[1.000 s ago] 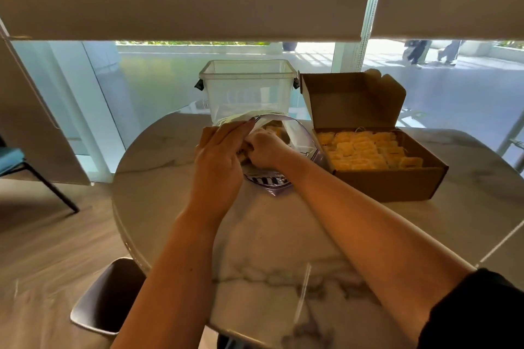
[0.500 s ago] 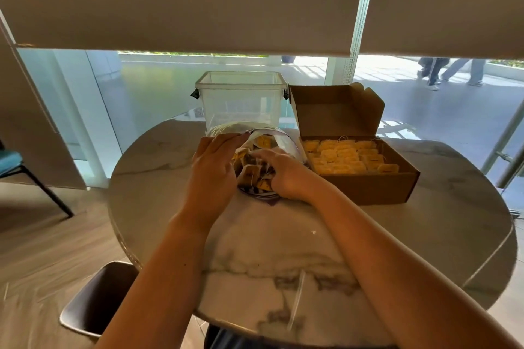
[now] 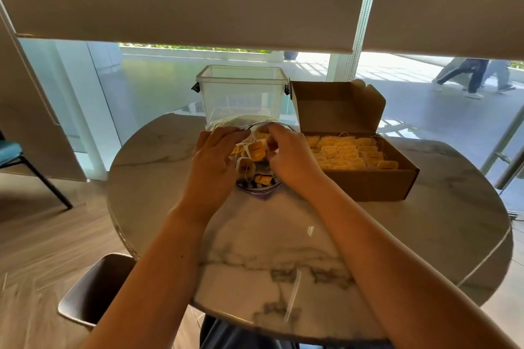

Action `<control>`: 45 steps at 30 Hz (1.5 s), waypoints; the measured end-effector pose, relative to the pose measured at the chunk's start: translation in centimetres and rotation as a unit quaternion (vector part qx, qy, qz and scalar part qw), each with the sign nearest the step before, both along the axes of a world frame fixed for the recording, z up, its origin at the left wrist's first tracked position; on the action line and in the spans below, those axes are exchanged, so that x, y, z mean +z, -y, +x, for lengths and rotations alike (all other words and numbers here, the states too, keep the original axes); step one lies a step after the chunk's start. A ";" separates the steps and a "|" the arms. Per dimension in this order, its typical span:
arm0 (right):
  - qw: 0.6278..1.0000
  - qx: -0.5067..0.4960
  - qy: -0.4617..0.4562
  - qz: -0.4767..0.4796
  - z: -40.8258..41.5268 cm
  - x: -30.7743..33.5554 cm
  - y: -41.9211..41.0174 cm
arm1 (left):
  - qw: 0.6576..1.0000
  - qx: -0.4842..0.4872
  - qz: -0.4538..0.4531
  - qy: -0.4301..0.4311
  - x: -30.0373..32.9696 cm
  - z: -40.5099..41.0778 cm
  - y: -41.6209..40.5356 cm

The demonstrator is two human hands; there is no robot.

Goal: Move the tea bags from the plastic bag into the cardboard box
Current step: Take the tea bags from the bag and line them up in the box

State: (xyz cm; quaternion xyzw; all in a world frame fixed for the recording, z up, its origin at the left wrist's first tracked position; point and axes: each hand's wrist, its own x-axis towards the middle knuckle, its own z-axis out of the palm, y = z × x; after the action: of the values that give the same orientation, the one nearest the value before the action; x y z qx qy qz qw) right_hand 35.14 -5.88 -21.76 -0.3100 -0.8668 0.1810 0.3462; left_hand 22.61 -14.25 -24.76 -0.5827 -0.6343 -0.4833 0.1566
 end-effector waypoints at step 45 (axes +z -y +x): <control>0.966 -0.215 0.019 -0.141 18.3 3.6 -7.0 | 0.876 -0.258 -0.401 -0.064 3.6 14.9 -16.5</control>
State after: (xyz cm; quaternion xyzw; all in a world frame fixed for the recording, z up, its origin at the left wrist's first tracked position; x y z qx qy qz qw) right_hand 53.42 1.16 -18.20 -0.5382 -0.7518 0.2166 0.3136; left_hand 37.48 2.25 -21.20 -0.7682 -0.5894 -0.1722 -0.1813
